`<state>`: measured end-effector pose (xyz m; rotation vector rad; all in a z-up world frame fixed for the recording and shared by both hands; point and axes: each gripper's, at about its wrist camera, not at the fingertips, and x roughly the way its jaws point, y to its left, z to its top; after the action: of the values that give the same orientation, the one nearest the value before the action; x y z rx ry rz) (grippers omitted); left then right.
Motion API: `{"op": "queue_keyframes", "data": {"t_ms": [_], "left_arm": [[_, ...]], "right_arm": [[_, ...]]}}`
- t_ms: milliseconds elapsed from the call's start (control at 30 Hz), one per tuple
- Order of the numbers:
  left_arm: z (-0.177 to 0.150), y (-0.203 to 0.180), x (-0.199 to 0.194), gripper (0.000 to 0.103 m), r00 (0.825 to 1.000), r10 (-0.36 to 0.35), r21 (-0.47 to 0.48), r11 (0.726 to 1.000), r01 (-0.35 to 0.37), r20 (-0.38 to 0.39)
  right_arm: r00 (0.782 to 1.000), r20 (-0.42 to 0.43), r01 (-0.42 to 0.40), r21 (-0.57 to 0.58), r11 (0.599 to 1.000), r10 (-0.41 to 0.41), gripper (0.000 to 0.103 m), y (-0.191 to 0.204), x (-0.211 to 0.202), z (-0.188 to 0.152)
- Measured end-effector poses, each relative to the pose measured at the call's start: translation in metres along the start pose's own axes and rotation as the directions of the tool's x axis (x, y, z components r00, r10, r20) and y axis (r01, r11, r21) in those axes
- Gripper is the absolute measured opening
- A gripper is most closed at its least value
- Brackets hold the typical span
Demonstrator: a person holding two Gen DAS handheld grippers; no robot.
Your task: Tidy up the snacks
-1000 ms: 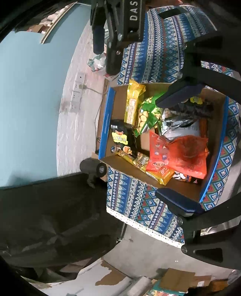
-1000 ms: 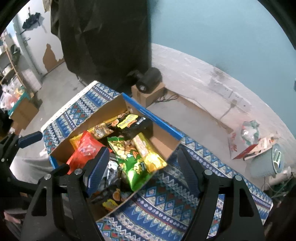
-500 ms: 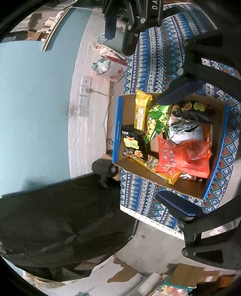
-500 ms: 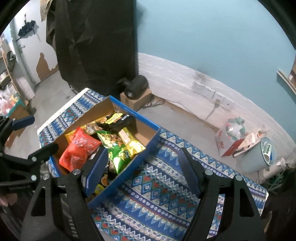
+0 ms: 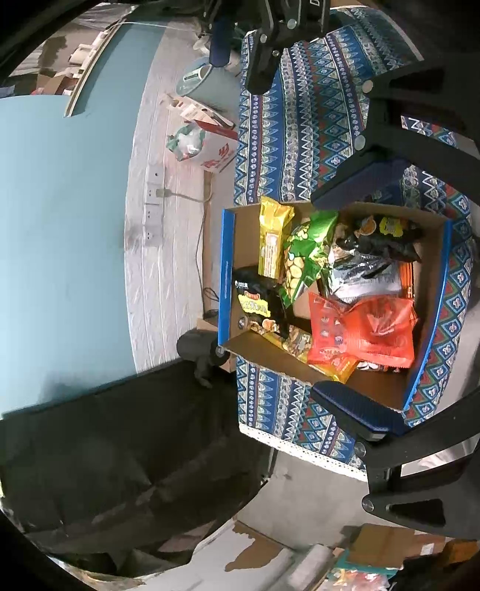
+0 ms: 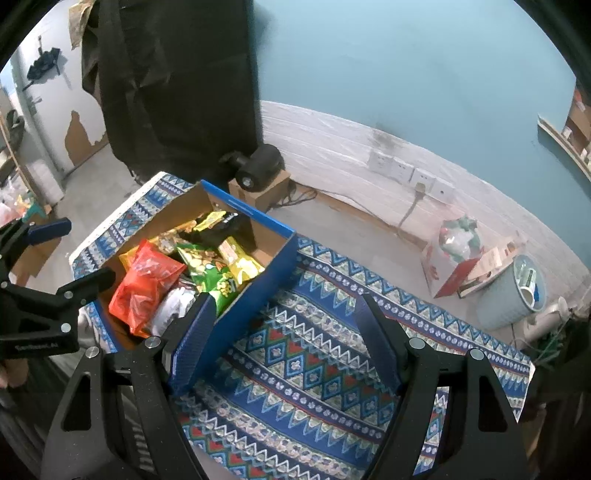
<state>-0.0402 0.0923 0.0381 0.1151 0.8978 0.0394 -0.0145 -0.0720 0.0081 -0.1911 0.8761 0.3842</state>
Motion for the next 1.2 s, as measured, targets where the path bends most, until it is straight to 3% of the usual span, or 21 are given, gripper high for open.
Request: {"op": "queue_keyframes", "data": {"t_ms": [1200], "left_arm": [[-0.001,-0.021,0.009,0.095,0.998,-0.029,0.018,0.999,0.030,-0.062]], "right_arm": [[1.000,-0.021,-0.013,0.018,1.000,0.014,0.077,-0.013,-0.002,-0.009]]}}
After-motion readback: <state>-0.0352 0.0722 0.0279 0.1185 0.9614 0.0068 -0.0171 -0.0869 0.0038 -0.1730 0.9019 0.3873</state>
